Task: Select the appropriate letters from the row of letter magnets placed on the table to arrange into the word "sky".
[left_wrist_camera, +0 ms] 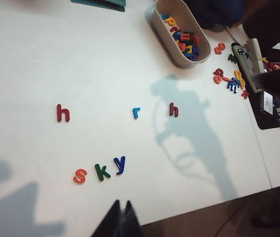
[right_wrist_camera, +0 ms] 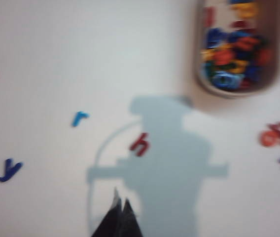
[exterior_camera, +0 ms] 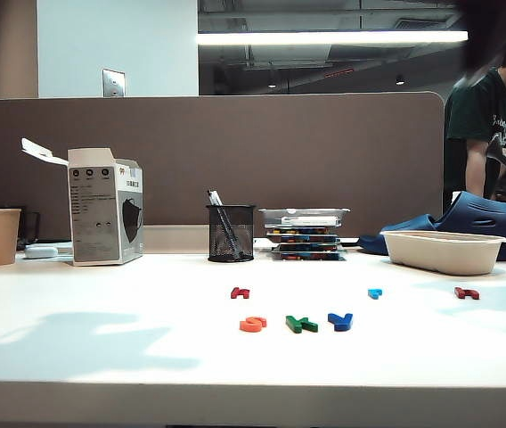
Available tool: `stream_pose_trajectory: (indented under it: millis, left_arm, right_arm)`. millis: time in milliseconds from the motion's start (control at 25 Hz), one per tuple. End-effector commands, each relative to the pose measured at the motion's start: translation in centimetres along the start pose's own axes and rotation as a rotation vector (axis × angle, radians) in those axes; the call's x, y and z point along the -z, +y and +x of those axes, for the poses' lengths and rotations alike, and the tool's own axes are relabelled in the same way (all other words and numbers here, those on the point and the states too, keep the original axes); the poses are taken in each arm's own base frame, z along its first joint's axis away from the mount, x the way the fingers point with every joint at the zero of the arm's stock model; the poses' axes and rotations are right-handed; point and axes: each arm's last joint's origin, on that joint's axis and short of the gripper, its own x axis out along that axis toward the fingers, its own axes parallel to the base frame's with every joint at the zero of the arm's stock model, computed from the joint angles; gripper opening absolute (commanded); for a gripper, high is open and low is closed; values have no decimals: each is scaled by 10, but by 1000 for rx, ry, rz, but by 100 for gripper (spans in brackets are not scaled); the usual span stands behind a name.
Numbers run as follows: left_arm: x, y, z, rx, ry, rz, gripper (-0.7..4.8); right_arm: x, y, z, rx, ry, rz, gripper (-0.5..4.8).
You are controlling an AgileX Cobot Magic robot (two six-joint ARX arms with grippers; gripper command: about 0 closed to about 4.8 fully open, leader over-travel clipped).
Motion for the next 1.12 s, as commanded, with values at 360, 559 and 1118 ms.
stream_pose_trajectory:
  millis: [360,559,1118]
  left_arm:
    - [-7,-5,-2,51,-74,90,-5]
    - [-22,-10,-4,112,-204,178,-5]
    - [-116,51,-89,-213,-601,327,-5]
  right_arm:
    - [38,-36,-87,42,-257,117,-4]
    - [54,-33,-105,90,-312,131,-4]
    - [138,-1,-119,189,-493,212,-4]
